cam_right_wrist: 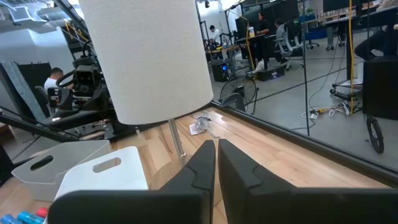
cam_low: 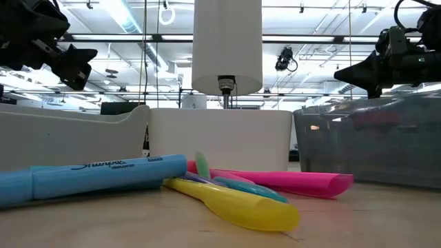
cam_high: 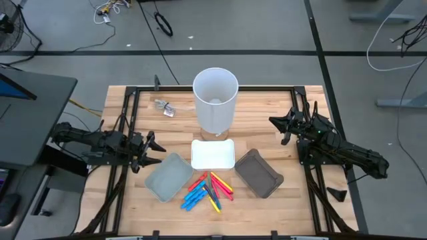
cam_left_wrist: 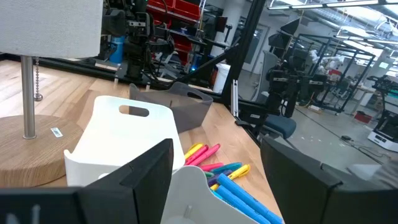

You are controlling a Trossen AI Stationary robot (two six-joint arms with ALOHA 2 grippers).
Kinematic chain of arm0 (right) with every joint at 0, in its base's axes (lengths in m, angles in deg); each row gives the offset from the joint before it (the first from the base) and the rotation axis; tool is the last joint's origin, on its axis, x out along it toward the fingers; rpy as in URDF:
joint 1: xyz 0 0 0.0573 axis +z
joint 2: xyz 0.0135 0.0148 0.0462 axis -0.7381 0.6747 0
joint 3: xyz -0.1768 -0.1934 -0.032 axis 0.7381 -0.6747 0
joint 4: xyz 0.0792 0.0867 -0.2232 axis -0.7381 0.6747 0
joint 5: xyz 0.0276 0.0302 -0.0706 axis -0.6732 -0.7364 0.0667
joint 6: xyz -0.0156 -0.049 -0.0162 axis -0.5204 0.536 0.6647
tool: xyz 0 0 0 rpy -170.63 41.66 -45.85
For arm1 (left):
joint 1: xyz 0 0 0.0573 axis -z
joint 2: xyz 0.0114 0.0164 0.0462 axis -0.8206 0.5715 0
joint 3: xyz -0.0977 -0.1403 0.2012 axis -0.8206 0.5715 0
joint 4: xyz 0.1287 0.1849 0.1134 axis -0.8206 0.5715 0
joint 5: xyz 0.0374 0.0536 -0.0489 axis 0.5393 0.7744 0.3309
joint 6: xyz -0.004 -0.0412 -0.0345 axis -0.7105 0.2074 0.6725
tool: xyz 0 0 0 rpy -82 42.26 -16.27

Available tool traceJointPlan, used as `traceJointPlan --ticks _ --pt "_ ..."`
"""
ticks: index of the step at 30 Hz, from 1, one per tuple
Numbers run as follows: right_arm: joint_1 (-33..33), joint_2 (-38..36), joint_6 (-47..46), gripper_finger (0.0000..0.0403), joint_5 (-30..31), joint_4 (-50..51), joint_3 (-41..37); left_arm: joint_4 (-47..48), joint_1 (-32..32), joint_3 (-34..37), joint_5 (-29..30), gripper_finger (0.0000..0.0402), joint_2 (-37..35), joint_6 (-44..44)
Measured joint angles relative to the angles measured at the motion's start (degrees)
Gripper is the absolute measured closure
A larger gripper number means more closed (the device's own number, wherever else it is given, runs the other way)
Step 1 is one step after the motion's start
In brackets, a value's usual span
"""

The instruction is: Pick & Place Markers

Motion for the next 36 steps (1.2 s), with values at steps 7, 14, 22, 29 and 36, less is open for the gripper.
traceJointPlan --ticks 7,14,22,29,36 --pt "0.0 0.0 0.0 0.0379 0.0 0.0 0.0 0.0 0.0 0.0 0.0 0.0154 0.0 0.0" --pt "0.0 0.0 0.0 0.0379 0.0 0.0 0.0 0.0 0.0 0.0 0.0 0.0154 0.0 0.0" --pt "0.0 0.0 0.0 0.0379 0.0 0.0 0.0 0.0 0.0 0.0 0.0 0.0154 0.0 3.6" --pt "0.0 0.0 0.0 0.0379 0.0 0.0 0.0 -0.1 0.0 -2.0 1.3 0.0154 0.0 5.9" --pt "0.0 0.0 0.0 0.0379 0.0 0.0 0.0 7.1 0.0 -8.7 1.3 0.0154 2.1 5.5"
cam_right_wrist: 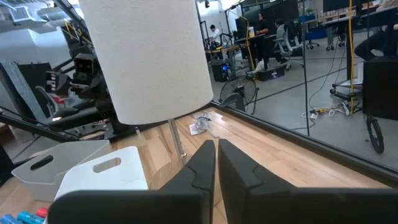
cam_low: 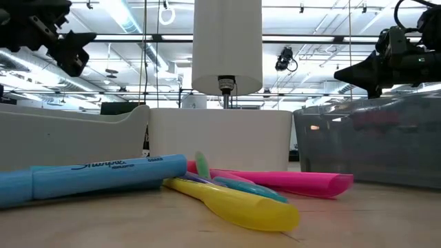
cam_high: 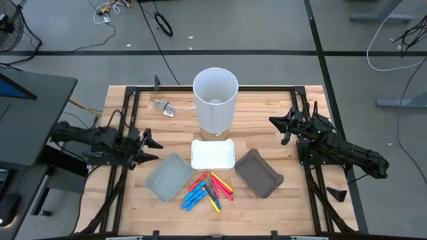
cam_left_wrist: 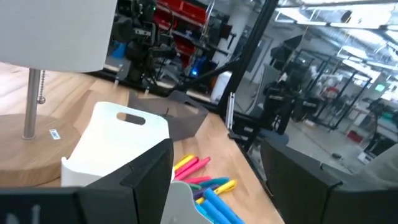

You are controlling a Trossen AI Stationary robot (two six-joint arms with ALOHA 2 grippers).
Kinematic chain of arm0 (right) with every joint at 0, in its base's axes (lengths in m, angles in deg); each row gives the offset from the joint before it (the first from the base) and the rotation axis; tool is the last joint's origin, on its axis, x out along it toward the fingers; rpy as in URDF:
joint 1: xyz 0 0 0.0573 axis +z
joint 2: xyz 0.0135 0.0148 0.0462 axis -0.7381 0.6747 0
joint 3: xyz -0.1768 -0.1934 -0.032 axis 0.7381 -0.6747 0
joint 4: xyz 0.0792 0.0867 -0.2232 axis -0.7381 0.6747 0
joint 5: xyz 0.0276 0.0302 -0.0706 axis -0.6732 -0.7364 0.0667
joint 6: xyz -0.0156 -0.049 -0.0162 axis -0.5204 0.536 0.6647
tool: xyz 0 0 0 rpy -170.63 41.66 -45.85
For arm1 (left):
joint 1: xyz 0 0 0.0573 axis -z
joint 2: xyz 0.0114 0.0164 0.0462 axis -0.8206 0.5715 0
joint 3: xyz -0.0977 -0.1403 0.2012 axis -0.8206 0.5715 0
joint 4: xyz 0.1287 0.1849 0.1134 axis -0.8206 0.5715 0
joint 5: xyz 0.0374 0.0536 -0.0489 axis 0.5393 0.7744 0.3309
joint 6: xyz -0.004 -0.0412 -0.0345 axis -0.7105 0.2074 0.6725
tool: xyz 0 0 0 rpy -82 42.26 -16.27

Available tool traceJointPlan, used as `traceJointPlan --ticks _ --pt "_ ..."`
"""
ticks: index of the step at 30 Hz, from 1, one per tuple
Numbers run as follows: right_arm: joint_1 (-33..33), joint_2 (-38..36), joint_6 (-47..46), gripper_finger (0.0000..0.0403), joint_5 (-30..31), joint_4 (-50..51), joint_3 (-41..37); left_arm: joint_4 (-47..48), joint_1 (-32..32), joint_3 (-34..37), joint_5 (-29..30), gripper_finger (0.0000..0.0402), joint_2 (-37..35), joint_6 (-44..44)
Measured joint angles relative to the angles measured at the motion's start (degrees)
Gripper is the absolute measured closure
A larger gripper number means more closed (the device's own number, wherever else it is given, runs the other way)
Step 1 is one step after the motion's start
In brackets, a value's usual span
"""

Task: Pick & Place Markers
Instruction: Put the bottom blue highlighter pen in the gray bin

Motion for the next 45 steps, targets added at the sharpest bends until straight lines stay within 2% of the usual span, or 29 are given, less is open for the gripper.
traceJointPlan --ticks 19,34,40,45 --pt "0.0 0.0 0.0 0.0379 0.0 0.0 0.0 20.4 0.0 -21.7 1.5 0.0154 25.5 4.2" --pt "0.0 0.0 0.0 0.0379 0.0 0.0 0.0 40.8 0.1 -39.7 1.5 0.0154 41.1 13.3" --pt "0.0 0.0 0.0 0.0379 0.0 0.0 0.0 50.5 0.1 -46.9 1.5 0.0154 46.8 19.8" --pt "0.0 0.0 0.0 0.0379 0.0 0.0 0.0 55.0 0.1 -51.0 1.5 0.0154 50.8 24.0"
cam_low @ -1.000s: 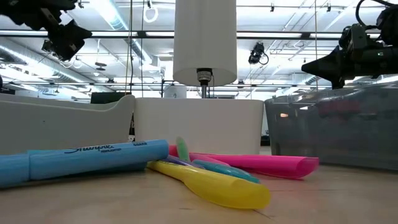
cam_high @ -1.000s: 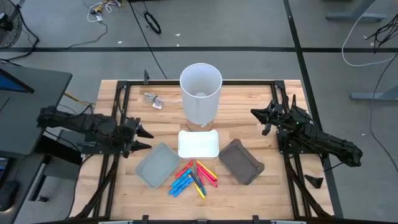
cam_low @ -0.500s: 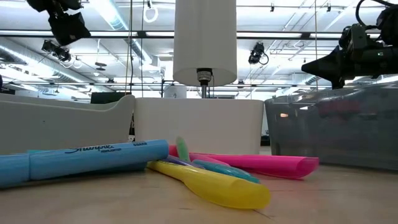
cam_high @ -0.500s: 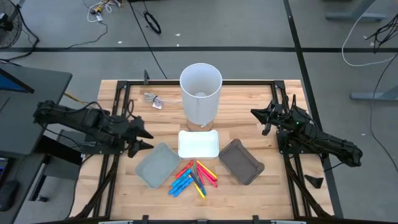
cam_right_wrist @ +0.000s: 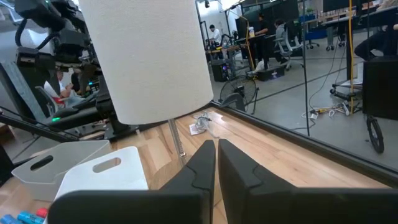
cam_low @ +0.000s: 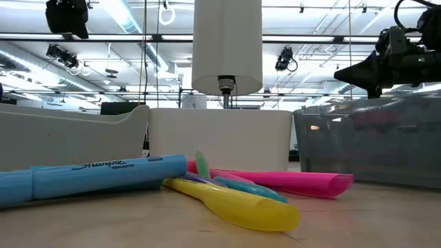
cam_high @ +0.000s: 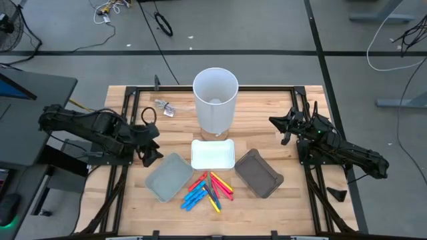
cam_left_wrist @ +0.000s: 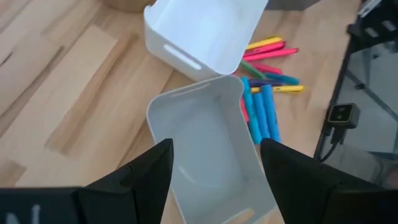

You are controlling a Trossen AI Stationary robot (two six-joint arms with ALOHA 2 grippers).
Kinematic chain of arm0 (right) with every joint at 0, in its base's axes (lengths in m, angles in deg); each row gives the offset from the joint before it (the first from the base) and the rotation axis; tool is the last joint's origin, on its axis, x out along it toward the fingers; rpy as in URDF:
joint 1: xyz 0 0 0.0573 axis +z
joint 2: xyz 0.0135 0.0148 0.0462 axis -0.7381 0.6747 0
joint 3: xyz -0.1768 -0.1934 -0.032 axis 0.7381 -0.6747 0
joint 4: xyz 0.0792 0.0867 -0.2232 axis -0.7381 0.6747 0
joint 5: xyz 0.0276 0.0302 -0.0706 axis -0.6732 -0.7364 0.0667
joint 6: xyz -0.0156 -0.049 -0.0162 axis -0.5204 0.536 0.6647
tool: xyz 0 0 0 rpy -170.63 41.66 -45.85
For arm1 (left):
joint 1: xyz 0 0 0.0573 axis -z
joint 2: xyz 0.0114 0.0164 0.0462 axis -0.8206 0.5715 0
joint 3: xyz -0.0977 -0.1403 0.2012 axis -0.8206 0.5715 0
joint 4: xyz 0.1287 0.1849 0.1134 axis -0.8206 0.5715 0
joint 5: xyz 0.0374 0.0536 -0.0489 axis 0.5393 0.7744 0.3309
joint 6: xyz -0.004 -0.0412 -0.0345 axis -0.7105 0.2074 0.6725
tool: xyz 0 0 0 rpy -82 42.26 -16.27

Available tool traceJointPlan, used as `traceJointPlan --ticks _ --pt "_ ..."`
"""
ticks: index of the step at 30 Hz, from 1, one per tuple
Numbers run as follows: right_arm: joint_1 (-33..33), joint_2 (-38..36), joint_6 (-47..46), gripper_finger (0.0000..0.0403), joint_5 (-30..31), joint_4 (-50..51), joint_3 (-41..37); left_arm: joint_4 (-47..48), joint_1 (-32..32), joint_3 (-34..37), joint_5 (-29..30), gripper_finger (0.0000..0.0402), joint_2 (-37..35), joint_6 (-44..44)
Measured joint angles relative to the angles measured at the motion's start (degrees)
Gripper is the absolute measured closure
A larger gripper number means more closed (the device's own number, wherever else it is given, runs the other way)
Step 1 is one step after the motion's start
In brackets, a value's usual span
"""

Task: Pick & Place Markers
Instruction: Put the bottom blue highlighter pen in the gray bin

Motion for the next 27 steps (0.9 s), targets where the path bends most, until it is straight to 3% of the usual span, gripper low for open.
traceJointPlan --ticks 12,22,27 --pt "0.0 0.0 0.0 0.0379 0.0 0.0 0.0 14.1 0.0 -5.1 -3.5 0.0154 9.4 12.0" --pt "0.0 0.0 0.0 0.0379 0.0 0.0 0.0 15.2 0.0 -5.2 -2.2 0.0154 10.8 29.5" --pt "0.0 0.0 0.0 0.0379 0.0 0.0 0.0 15.1 0.0 -5.2 -1.7 0.0154 10.8 33.4"
